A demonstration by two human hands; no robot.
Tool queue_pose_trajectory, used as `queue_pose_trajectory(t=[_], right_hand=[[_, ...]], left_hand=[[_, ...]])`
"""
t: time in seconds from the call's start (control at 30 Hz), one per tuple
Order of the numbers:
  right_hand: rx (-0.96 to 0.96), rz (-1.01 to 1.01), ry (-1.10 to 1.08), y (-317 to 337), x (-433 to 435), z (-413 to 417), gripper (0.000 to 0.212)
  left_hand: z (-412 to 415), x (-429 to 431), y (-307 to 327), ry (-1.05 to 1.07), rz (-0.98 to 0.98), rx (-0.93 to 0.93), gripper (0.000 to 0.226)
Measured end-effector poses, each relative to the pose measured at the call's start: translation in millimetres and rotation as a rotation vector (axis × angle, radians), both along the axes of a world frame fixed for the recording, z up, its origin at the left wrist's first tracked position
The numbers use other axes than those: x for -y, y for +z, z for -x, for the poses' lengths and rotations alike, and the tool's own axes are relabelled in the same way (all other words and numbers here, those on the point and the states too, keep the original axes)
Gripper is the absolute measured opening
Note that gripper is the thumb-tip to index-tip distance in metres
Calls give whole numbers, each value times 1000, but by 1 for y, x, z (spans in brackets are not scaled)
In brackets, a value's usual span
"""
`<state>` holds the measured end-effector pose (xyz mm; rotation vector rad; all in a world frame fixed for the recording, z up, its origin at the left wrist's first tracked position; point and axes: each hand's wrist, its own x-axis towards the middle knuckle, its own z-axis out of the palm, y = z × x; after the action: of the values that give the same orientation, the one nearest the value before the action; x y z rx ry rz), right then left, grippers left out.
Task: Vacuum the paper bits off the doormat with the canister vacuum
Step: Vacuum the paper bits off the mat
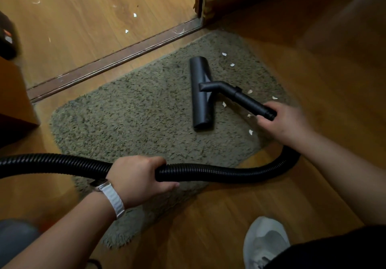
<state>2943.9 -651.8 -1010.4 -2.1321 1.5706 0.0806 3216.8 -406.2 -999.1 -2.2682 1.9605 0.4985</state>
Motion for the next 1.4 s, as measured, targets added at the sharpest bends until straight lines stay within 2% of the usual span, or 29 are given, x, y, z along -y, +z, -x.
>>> queue_pose_trajectory(t=[0.2, 0.5, 0.67, 0.83, 0.93, 1.1, 1.3, 1.4], right_hand=[[28, -14, -139, 3, -6, 43, 33], [41, -36, -197, 2, -4, 53, 30], [68, -53, -122, 2, -7, 36, 34], [47, -66, 33, 1, -17, 8, 32], [40, -77, 62, 1, -20, 2, 30], [78, -63, -76, 7, -15, 27, 36], [128, -65, -323, 18, -12, 76, 33], [120, -72, -375, 21, -14, 87, 34]], left_hand=[[9, 3, 2, -14, 37, -16, 82], [11, 8, 0, -13, 80, -20, 77], [14, 9, 1, -36, 72, -7, 72], [9, 11, 5, -75, -33, 45, 75], [8, 18, 11, -87, -102, 85, 68], [9, 27, 9, -75, -82, 65, 63], [13, 32, 4, -52, -36, 15, 80], [19, 38, 9, -58, -29, -2, 72]])
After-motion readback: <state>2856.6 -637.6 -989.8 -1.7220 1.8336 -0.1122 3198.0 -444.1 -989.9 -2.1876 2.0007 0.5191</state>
